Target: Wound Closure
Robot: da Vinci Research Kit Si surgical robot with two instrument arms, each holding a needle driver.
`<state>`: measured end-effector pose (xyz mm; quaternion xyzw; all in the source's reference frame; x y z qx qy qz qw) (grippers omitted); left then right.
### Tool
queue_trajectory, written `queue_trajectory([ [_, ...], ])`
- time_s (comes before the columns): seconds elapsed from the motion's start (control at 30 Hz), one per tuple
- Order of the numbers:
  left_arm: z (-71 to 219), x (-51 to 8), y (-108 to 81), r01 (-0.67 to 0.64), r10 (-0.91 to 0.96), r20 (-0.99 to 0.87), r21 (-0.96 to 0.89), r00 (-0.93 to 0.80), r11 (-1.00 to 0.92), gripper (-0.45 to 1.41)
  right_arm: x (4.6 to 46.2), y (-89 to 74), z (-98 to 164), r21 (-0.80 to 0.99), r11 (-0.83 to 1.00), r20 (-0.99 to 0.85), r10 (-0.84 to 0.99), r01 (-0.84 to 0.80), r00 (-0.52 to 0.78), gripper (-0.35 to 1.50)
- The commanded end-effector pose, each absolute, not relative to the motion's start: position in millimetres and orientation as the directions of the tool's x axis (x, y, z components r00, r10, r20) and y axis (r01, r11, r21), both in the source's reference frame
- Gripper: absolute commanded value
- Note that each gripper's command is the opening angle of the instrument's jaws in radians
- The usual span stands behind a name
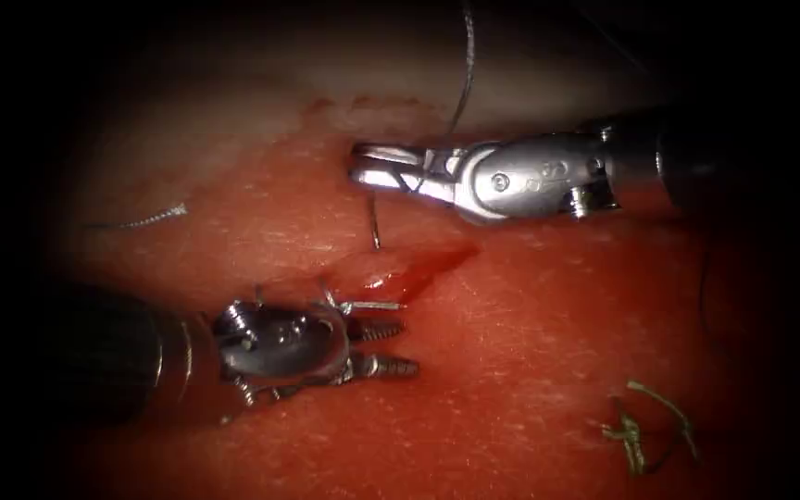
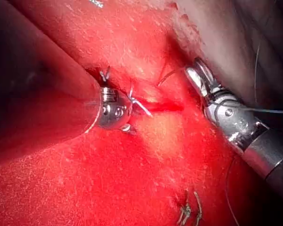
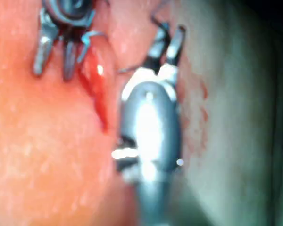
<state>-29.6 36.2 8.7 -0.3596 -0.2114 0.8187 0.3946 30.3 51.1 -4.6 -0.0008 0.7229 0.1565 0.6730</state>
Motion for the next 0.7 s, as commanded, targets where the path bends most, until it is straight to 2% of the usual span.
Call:
queue_trajectory([
  [0.03, 9.3, -30.1, 35.6, -0.492, 0.798, -0.421, -0.632, -0.431, -0.599, 0.44, 31.0, 50.5, -4.0, 0.264, 0.943, -0.964, 0.249, -0.204, -0.095, -0.35],
  [0.4, 9.3, -30.0, 35.6, -0.495, 0.798, -0.415, -0.629, -0.437, -0.599, 0.44, 31.4, 51.8, -3.6, 0.445, 0.873, -0.896, 0.436, -0.199, -0.085, -0.35],
  [0.7, 9.0, -29.9, 35.8, -0.493, 0.798, -0.414, -0.632, -0.438, -0.598, 0.44, 31.2, 50.8, -4.1, 0.665, 0.725, -0.739, 0.673, -0.182, -0.02, -0.35],
])
